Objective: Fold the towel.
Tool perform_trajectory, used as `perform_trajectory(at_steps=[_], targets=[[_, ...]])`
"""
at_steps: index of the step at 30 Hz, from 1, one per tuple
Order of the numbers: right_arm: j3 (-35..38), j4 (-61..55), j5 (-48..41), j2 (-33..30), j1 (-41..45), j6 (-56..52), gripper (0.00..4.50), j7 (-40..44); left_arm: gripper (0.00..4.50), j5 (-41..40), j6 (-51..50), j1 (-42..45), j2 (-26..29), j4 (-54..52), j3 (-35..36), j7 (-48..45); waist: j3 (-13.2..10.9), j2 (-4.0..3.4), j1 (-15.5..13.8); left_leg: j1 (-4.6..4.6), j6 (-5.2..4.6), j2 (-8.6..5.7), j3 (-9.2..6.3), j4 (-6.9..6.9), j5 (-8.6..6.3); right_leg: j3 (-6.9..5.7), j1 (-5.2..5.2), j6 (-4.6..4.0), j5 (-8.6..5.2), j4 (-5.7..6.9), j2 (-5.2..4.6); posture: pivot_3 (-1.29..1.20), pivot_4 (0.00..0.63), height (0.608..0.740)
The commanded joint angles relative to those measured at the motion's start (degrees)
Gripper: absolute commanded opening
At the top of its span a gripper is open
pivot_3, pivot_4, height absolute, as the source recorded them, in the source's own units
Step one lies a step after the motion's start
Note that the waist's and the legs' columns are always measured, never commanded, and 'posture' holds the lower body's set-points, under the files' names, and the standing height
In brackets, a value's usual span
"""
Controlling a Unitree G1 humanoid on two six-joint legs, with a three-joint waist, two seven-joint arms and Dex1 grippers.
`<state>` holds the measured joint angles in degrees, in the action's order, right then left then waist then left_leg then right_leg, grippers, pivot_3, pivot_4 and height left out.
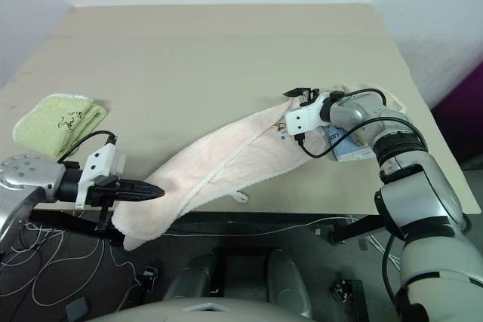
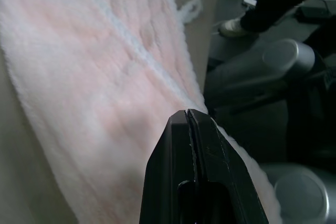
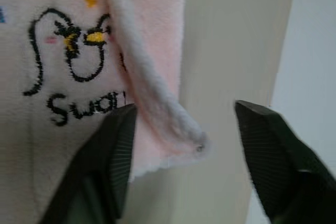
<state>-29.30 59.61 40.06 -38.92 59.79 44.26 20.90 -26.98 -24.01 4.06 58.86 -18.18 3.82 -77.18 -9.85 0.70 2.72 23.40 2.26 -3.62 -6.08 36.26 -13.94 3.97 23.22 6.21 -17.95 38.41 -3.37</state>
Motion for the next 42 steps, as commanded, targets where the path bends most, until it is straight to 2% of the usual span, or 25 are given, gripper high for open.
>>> perform_trajectory(at_steps=[1, 6, 9, 17, 20, 27, 36, 42], targets=[[-0.87, 0.64, 2.30, 0.25, 2.49, 0.61, 1.70, -4.21, 0.00, 0.15, 2.09, -0.81, 2.49, -1.90, 0.61, -2.79, 0.00, 0.00, 0.02, 0.00, 0.00, 0.00, 0.00, 0.00, 0.00, 0.00, 0.00, 0.00, 0.00, 0.00, 0.01, 0.00, 0.150, 0.740], [-2.03, 0.34, 4.92, 0.25, 2.75, 0.07, 0.03, -9.45, 0.00, 0.92, 3.26, -1.07, 4.72, -2.00, -0.09, -4.96, 0.00, 0.00, 0.16, 0.00, 0.01, 0.01, 0.00, -0.01, 0.00, 0.00, 0.00, -0.01, 0.00, 0.01, 0.03, 0.00, 0.150, 0.740], [-2.44, -0.36, 6.39, 0.24, 2.78, -0.65, 0.03, -12.75, 0.00, 1.46, 4.02, -1.24, 5.34, -2.10, -0.30, -5.40, 0.00, 0.00, 0.29, 0.00, 0.01, 0.01, 0.00, -0.01, 0.00, 0.01, 0.00, -0.01, 0.00, 0.00, 0.04, 0.00, 0.150, 0.740], [-1.92, -1.48, 5.39, 1.22, 1.58, -0.64, 0.03, -13.31, 0.00, 5.94, 8.49, -1.99, 9.81, -5.00, -2.62, -8.79, 0.00, 0.00, 1.28, 0.00, 0.00, 0.03, 0.00, -0.02, 0.00, 0.00, -0.01, -0.01, 0.00, 0.01, 0.07, 0.00, 0.150, 0.740], [-1.73, -1.42, 5.12, 1.84, 1.37, -1.25, 0.00, -13.61, 0.58, 5.35, 9.18, -2.52, 11.74, -6.61, -3.46, -11.58, -0.01, -0.02, 1.44, 0.00, 0.00, 0.10, 0.00, -0.02, 0.00, 0.01, 0.00, -0.01, 0.00, 0.01, 0.15, 0.00, 0.150, 0.740], [-0.87, -2.44, 3.40, 2.87, 0.67, -1.71, 0.00, -12.94, 2.71, 10.63, 15.46, -3.29, 11.32, -6.92, -5.96, -10.48, -0.02, -0.03, 1.39, 0.00, 0.00, 0.11, 0.01, -0.02, 0.00, 0.01, -0.01, -0.03, 0.00, 0.02, 0.17, 0.00, 0.150, 0.740], [0.23, -5.30, 1.20, 2.72, -1.49, -2.00, 0.00, -10.81, 2.71, 20.20, 27.11, -5.26, 5.34, -5.11, -8.27, -1.64, -0.02, -0.03, 1.31, -0.01, 0.00, 0.11, 0.02, -0.01, 0.00, 0.02, -0.02, -0.03, 0.00, 0.02, 0.16, 0.00, 0.150, 0.740], [0.29, -6.00, 0.60, 2.63, -1.77, -2.07, 0.00, -9.89, 2.71, 23.94, 32.10, -7.90, 3.68, -4.72, -8.11, 2.28, -0.02, -0.03, 1.33, -0.01, 0.00, 0.13, 0.02, -0.02, 0.00, 0.03, -0.01, -0.04, 0.01, 0.03, 0.17, 0.00, 0.150, 0.740]])
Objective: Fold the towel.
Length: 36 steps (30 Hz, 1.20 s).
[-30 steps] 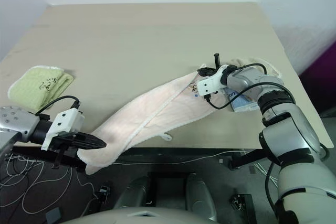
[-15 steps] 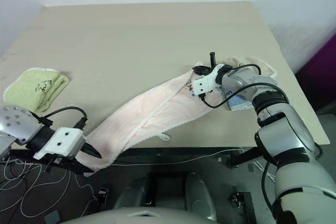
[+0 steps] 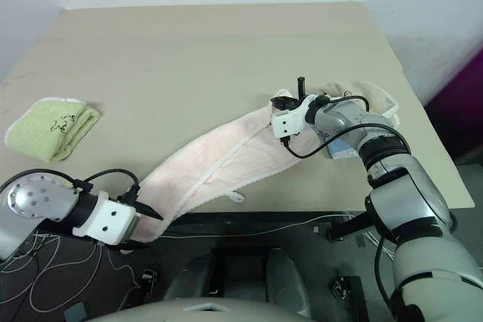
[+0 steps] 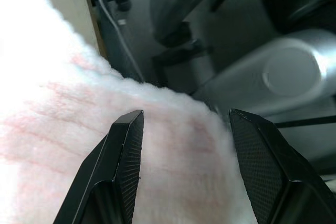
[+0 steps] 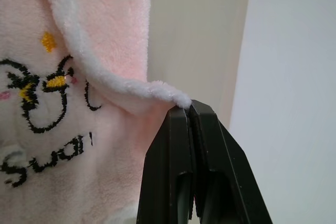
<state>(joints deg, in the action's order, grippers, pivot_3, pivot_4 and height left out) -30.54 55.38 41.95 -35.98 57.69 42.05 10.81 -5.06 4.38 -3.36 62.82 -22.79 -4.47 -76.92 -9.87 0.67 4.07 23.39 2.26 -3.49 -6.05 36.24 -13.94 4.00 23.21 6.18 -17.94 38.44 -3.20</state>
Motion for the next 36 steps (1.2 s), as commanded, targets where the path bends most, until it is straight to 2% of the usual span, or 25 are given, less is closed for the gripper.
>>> perform_trajectory(at_steps=[1, 8, 11, 17, 18, 26, 29, 32, 34, 36], targets=[[1.52, -1.78, -1.35, -0.30, 0.37, 0.12, 0.00, 0.29, 2.71, 2.58, 4.25, -0.53, -0.38, 0.16, 0.17, 2.56, 0.00, 0.00, -0.05, -0.01, 0.00, 0.00, 0.00, 0.00, 0.00, 0.00, 0.00, 0.00, 0.00, 0.00, 0.00, 0.00, 0.150, 0.740], [1.42, -1.63, -1.47, 0.02, 0.78, -0.06, 0.00, 0.38, 2.71, 3.25, 5.18, -0.84, -0.27, 0.32, -0.52, 3.45, 0.00, 0.00, -0.04, -0.01, 0.00, -0.01, 0.02, 0.01, 0.00, 0.00, -0.01, 0.00, 0.00, 0.00, -0.01, 0.00, 0.150, 0.740], [1.52, -2.00, -1.61, -0.03, 0.48, -0.07, 0.00, 0.39, 2.14, 2.77, 5.34, -0.89, -0.33, 0.47, -0.46, 3.52, 0.00, 0.00, -0.04, -0.01, 0.00, -0.01, 0.02, 0.01, 0.00, 0.00, -0.01, 0.00, 0.00, 0.00, -0.01, 0.00, 0.150, 0.740], [1.68, -2.35, -1.79, -0.28, 0.02, -0.23, 0.00, 0.37, 0.16, 0.78, 5.85, -1.19, 0.11, 0.83, 0.14, 2.56, 0.00, 0.00, -0.03, -0.01, 0.00, 0.00, 0.01, 0.00, 0.00, 0.00, -0.01, 0.00, 0.00, 0.01, 0.00, 0.00, 0.150, 0.740], [1.70, -2.37, -1.80, -0.30, -0.01, -0.29, 0.00, 0.35, 0.03, 0.24, 5.89, -1.09, 0.08, 0.89, 0.25, 2.32, 0.00, 0.00, -0.04, -0.01, 0.00, 0.00, 0.01, 0.01, 0.00, 0.00, -0.01, 0.00, 0.00, 0.01, 0.00, 0.00, 0.150, 0.740], [1.56, -2.65, -1.60, -0.20, -0.61, -0.87, 0.00, 0.27, 0.03, -2.84, 3.91, -1.53, 0.90, 0.44, 2.05, 1.40, 0.00, 0.00, -0.04, -0.01, 0.00, 0.00, 0.01, 0.01, 0.00, 0.00, -0.01, 0.00, 0.00, 0.01, -0.01, 0.00, 0.150, 0.740], [1.44, -2.54, -1.47, -0.09, -0.73, -1.10, 0.00, 0.22, 0.91, -3.87, 5.78, -2.67, 1.77, 0.36, 3.26, 0.50, 0.00, 0.00, -0.01, -0.01, 0.00, 0.00, 0.01, 0.01, 0.00, 0.01, 0.00, 0.00, 0.00, 0.01, 0.00, 0.00, 0.150, 0.740], [1.32, -2.36, -1.38, 0.17, -0.75, -1.43, 0.00, 0.16, 1.90, 0.63, 14.13, -2.75, 1.41, 3.83, 3.43, 2.54, 0.00, 0.00, -0.05, -0.01, 0.00, 0.00, 0.02, 0.00, 0.00, 0.01, -0.01, 0.00, 0.00, 0.01, -0.01, 0.00, 0.150, 0.740], [1.27, -2.32, -1.36, 0.32, -0.76, -1.60, 0.00, 0.17, 2.53, 1.81, 16.07, -2.06, 0.96, 4.90, 3.22, 3.69, 0.00, 0.00, -0.05, -0.01, 0.00, 0.00, 0.02, 0.00, 0.00, 0.00, -0.01, -0.01, 0.00, 0.01, -0.01, 0.00, 0.150, 0.740], [1.25, -2.46, -1.39, 0.44, -0.85, -1.67, 0.00, 0.24, 2.53, 3.47, 17.83, -1.18, 0.58, 5.79, 2.59, 4.88, 0.00, 0.00, -0.05, -0.01, 0.00, 0.00, 0.02, 0.00, 0.00, 0.00, -0.01, -0.01, 0.00, 0.01, -0.01, 0.00, 0.150, 0.740]])
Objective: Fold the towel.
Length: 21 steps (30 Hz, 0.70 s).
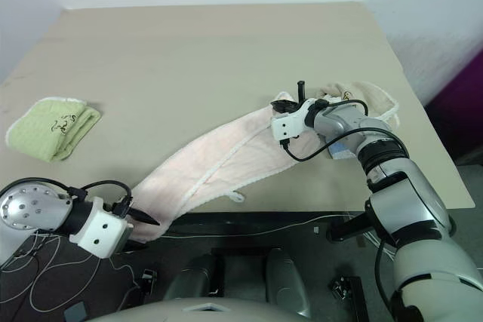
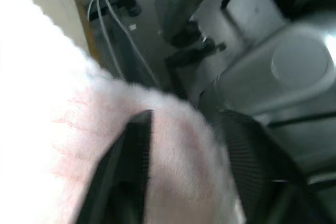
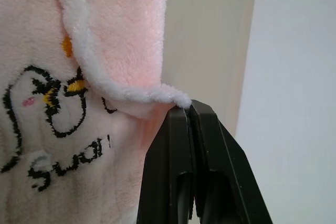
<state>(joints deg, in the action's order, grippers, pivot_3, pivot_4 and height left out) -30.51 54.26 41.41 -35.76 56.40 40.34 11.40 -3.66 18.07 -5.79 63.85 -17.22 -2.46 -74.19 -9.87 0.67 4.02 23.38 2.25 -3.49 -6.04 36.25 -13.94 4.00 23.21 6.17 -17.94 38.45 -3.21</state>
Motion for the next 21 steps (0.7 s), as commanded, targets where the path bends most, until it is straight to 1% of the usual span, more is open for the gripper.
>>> perform_trajectory(at_steps=[1, 7, 15, 19, 21], targets=[[1.20, -1.37, -0.87, 0.29, 0.43, 0.02, 0.00, -0.34, 2.53, 3.04, 4.78, 1.55, -0.62, 0.65, 0.22, 2.69, 0.00, 0.00, 0.00, 0.00, 0.00, -0.01, 0.01, 0.00, 0.00, 0.00, 0.00, 0.00, 0.00, 0.00, -0.01, 0.00, 0.150, 0.740], [1.33, -1.51, -0.99, 0.32, 0.34, 0.11, 0.00, -0.16, 2.53, 5.49, 7.13, 0.84, -1.40, 1.07, -1.32, 4.59, 0.00, 0.00, 0.01, 0.00, 0.00, 0.00, 0.02, 0.00, 0.00, 0.00, 0.00, 0.00, 0.00, 0.01, 0.00, 0.00, 0.150, 0.740], [1.35, -1.39, -1.00, -0.01, 0.26, 0.30, 0.00, 0.13, 2.53, 2.85, 9.42, -2.81, 1.64, 0.37, -1.24, 1.91, 0.00, 0.00, 0.03, 0.00, 0.00, 0.00, 0.02, 0.00, 0.00, 0.01, 0.00, 0.00, 0.00, 0.02, 0.00, 0.00, 0.150, 0.740], [1.39, -1.51, -1.10, 0.30, 0.27, 0.17, 0.00, 0.12, 2.53, 7.57, 12.40, -0.25, 0.31, 2.99, -1.91, 5.34, 0.00, 0.00, -0.03, -0.01, 0.00, 0.00, 0.03, 0.00, 0.00, 0.01, 0.00, 0.00, 0.00, 0.03, 0.01, 0.00, 0.150, 0.740], [1.49, -1.63, -1.27, 0.43, 0.21, 0.15, 0.00, 0.17, 2.53, 8.40, 13.04, 0.95, -0.18, 3.62, -2.51, 5.97, 0.00, 0.00, -0.05, -0.02, 0.00, -0.01, 0.03, 0.02, 0.00, 0.01, -0.02, 0.00, 0.00, 0.04, 0.00, 0.00, 0.150, 0.740]])
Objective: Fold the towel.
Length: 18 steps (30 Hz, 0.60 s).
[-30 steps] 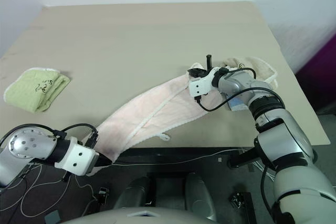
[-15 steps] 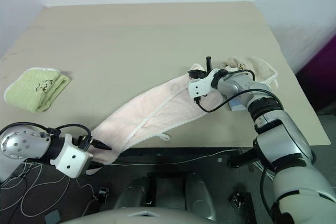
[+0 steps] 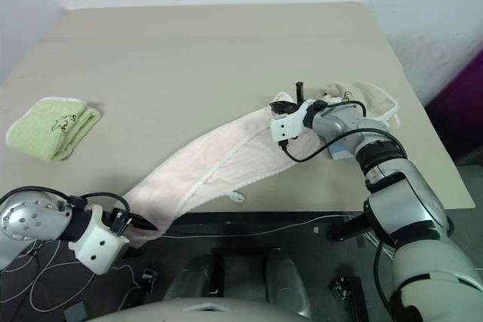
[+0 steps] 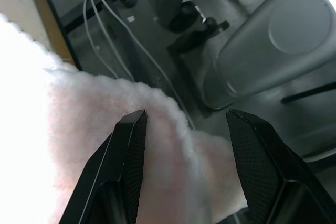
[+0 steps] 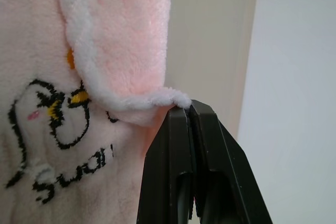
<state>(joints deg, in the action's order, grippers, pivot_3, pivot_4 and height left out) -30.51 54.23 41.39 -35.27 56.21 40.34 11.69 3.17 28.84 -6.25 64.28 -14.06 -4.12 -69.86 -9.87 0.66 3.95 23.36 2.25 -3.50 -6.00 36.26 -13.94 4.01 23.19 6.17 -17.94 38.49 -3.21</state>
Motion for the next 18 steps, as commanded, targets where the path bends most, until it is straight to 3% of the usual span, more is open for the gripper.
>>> perform_trajectory(at_steps=[1, 9, 12, 18], targets=[[1.53, -1.62, -1.30, -0.05, 0.39, 0.16, 0.00, -0.11, 2.53, 2.20, 2.69, 1.85, -0.95, 0.91, -1.02, 2.26, 0.00, 0.00, 0.05, 0.00, 0.00, -0.01, 0.00, 0.00, 0.00, 0.00, 0.00, 0.00, 0.00, 0.00, 0.00, 0.00, 0.150, 0.740], [1.97, -1.95, -1.65, -0.57, 0.15, 0.44, 0.00, 0.06, 2.53, 2.47, 3.23, 3.22, -1.07, 2.26, -2.39, 3.18, 0.00, 0.00, 0.11, -0.01, 0.00, 0.01, 0.02, -0.01, 0.00, 0.01, 0.02, 0.00, 0.00, 0.03, 0.01, 0.00, 0.150, 0.740], [2.07, -1.92, -1.61, -0.60, 0.21, 0.37, 0.00, 0.02, 1.93, 1.79, 3.72, 3.82, -1.05, 2.59, -2.72, 2.90, 0.00, 0.00, 0.10, -0.01, 0.00, 0.01, 0.02, -0.01, 0.00, 0.01, 0.02, 0.00, 0.00, 0.03, 0.01, 0.00, 0.150, 0.740], [2.09, -2.01, -1.54, -0.61, 0.12, 0.25, 0.00, -0.15, 0.03, -0.22, 3.44, 4.41, -0.93, 3.41, -2.56, 2.77, 0.00, 0.00, 0.10, -0.01, 0.00, 0.01, 0.03, 0.00, 0.00, 0.02, 0.02, 0.00, 0.00, 0.03, 0.01, 0.00, 0.150, 0.740]])
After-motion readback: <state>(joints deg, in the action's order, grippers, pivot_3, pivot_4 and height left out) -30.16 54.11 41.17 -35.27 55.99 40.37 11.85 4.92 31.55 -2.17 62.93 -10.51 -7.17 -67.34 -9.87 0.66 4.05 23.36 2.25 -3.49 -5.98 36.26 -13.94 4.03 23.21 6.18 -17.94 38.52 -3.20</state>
